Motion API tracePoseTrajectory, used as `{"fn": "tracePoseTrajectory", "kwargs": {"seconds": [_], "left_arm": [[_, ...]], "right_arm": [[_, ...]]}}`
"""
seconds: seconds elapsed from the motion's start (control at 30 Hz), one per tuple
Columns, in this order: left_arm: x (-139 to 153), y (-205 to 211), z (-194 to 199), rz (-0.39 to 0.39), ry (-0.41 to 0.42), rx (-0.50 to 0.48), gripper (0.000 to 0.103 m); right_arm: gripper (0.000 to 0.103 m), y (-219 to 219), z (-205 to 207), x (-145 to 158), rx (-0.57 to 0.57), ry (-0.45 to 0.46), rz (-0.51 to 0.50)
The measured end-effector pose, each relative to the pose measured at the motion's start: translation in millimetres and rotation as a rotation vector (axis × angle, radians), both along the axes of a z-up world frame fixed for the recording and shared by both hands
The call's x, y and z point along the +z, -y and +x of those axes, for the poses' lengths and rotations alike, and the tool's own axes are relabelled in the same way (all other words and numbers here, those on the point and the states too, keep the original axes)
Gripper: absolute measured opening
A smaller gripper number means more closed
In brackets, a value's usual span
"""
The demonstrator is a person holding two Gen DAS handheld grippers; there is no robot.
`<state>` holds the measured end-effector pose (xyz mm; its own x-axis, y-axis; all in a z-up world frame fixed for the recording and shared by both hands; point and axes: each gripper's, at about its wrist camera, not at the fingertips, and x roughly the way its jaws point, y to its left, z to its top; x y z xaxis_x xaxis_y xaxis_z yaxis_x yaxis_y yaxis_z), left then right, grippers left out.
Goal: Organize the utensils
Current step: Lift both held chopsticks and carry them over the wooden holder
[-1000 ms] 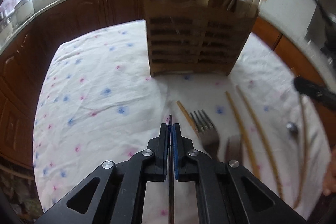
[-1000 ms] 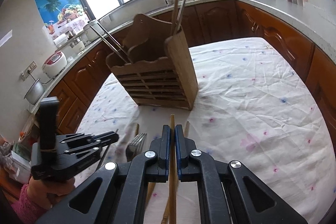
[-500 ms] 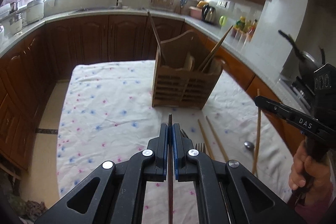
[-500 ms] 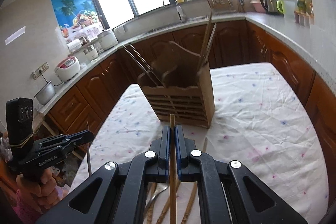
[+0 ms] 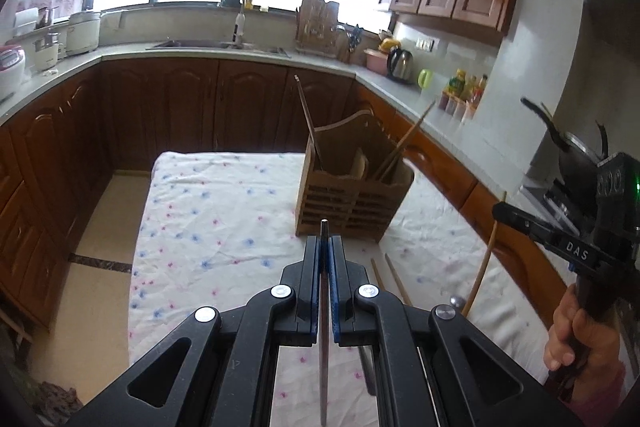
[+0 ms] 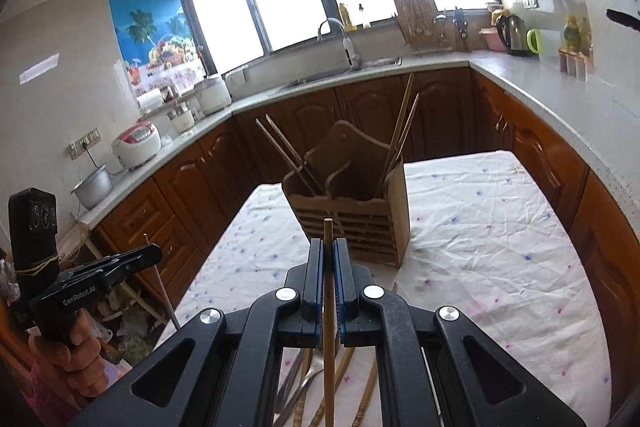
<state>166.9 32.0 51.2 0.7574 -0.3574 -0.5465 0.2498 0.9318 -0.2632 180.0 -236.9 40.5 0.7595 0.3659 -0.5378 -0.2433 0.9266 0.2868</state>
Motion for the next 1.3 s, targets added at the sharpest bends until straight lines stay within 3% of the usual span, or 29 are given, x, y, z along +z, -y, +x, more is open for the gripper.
{"fn": "tracePoseTrajectory", "kwargs": {"seconds": [0.63,1.03,1.3], "left_arm": [[15.3,-13.9,8.0,-0.094,0.097,0.039,0.002],[40.8,-7.5,50.3,-0.15,0.263,0.093,0.002],[42.1,8.9,88.2,-0.163,0.373,0.188,0.002]], "right_arm": [[0.005,10.2,2.0,23.6,-0.056,0.107,0.036],[0.005,21.0,30.9,66.0,-0.12,0.279,0.067],[0.005,31.4,63.6,85.2,-0.181,0.378,0.108]]}}
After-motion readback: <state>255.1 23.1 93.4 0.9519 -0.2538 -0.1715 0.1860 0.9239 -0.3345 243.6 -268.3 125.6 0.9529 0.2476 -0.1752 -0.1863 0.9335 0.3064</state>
